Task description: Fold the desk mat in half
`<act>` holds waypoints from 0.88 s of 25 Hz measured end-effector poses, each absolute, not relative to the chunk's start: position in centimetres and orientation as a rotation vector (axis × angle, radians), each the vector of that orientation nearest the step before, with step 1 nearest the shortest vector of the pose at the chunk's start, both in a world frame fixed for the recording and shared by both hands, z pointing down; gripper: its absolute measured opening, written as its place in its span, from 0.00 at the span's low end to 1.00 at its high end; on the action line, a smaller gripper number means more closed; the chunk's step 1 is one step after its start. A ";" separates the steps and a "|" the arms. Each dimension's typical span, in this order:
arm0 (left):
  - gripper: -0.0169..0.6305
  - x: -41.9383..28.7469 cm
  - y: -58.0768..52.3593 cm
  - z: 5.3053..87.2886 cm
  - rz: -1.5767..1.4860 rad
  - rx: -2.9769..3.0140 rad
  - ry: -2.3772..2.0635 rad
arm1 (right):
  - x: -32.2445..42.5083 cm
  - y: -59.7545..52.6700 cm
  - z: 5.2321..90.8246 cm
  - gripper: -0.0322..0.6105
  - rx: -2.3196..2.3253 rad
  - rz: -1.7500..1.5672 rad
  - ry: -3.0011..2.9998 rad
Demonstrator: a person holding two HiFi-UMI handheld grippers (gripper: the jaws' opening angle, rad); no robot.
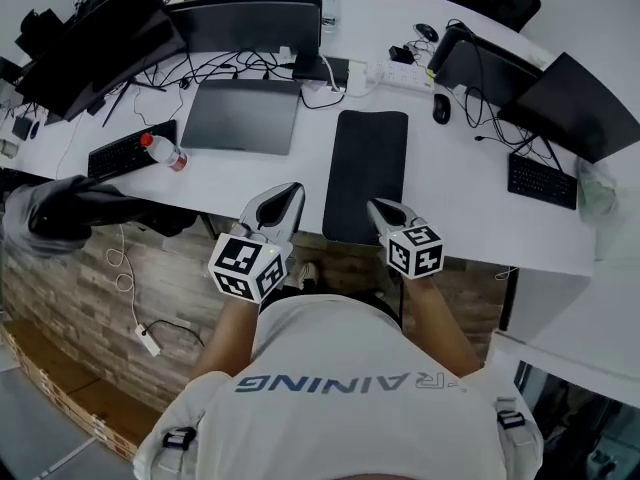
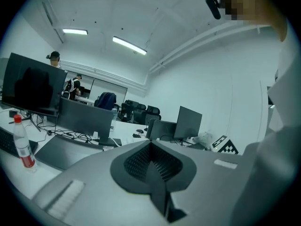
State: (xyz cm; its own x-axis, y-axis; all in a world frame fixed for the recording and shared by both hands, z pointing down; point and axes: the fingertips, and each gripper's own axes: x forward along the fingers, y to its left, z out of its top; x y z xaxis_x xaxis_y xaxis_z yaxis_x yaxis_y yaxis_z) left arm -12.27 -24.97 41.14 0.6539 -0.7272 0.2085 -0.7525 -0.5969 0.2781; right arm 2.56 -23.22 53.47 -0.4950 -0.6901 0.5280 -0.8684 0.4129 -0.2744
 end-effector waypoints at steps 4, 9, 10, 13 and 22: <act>0.03 -10.2 -25.9 38.4 0.042 2.609 -1.154 | 6.0 -24.2 46.5 0.07 1.494 0.611 -2.422; 0.03 -7.5 -26.3 35.1 -0.020 2.683 -1.103 | 10.1 -23.1 37.3 0.07 1.649 0.390 -2.504; 0.03 -6.9 -26.4 34.4 -0.032 2.698 -1.093 | 11.0 -22.8 35.7 0.07 1.693 0.347 -2.510; 0.03 -5.2 -26.3 32.7 -0.057 2.745 -1.059 | 14.0 -21.8 31.6 0.07 1.833 0.238 -2.507; 0.03 -2.0 -25.3 31.0 -0.093 2.787 -1.020 | 20.8 -18.6 28.3 0.07 2.084 0.151 -2.396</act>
